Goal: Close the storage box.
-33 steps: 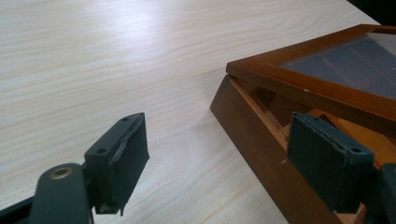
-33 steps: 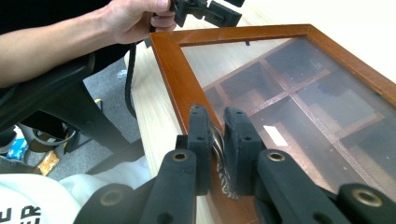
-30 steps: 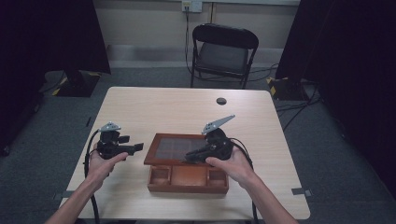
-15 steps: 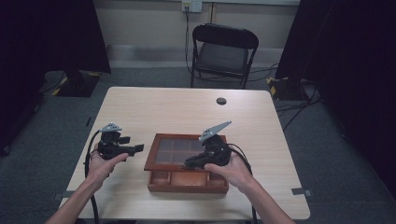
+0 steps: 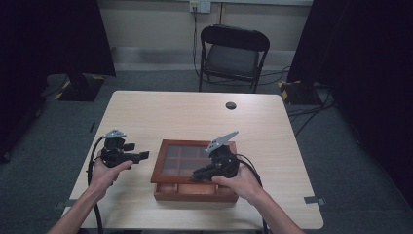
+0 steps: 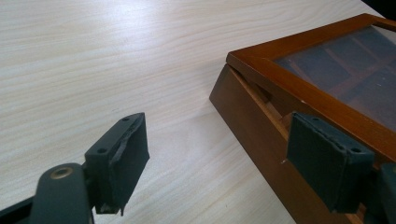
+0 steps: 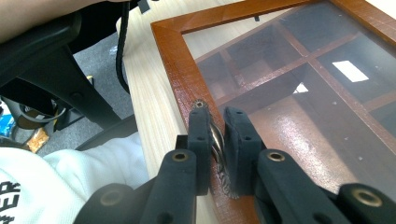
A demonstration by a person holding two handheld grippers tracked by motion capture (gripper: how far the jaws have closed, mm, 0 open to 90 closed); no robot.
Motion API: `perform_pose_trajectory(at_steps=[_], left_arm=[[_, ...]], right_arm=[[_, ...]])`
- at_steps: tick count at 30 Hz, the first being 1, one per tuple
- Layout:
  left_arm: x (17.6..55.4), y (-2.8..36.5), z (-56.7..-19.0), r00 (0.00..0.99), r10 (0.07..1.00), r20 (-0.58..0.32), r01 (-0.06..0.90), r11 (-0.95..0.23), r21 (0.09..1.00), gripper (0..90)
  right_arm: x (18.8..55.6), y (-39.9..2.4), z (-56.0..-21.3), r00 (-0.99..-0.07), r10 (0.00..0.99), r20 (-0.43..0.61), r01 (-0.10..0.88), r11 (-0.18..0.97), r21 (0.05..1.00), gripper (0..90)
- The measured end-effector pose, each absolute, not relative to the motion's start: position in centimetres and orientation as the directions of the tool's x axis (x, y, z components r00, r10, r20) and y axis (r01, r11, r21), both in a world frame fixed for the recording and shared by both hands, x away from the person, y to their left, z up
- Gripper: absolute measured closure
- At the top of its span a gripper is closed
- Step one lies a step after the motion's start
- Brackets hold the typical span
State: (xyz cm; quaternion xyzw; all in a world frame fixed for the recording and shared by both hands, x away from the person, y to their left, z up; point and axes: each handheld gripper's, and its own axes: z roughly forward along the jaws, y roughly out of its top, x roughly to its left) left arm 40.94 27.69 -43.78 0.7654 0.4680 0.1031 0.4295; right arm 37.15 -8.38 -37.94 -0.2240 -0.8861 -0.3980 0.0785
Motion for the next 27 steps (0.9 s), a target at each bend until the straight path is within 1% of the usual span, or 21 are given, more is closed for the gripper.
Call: perform_pose_trajectory(at_steps=[6,13,19,27], left_arm=[[41.0,27.7,-43.9,0.537,0.808,-0.243,0.63,-0.193,0.752,20.6],[41.0,27.8,-43.9,0.536,0.81,-0.239,0.633,-0.198,0.748,20.6],[41.0,27.9,-43.9,0.534,0.811,-0.24,0.634,-0.197,0.747,20.7],[41.0,27.8,-44.0,0.538,0.811,-0.23,0.634,-0.21,0.744,20.8]], right_arm=[[36.9,-8.4,-38.3,-0.889,0.336,0.312,0.456,0.576,0.679,81.8],[36.7,-8.3,-39.2,-0.887,0.336,0.318,0.461,0.591,0.662,81.8],[36.4,-7.9,-39.5,-0.896,0.337,0.288,0.441,0.608,0.661,81.9],[36.2,-7.5,-41.1,-0.894,0.337,0.295,0.447,0.639,0.626,81.9]])
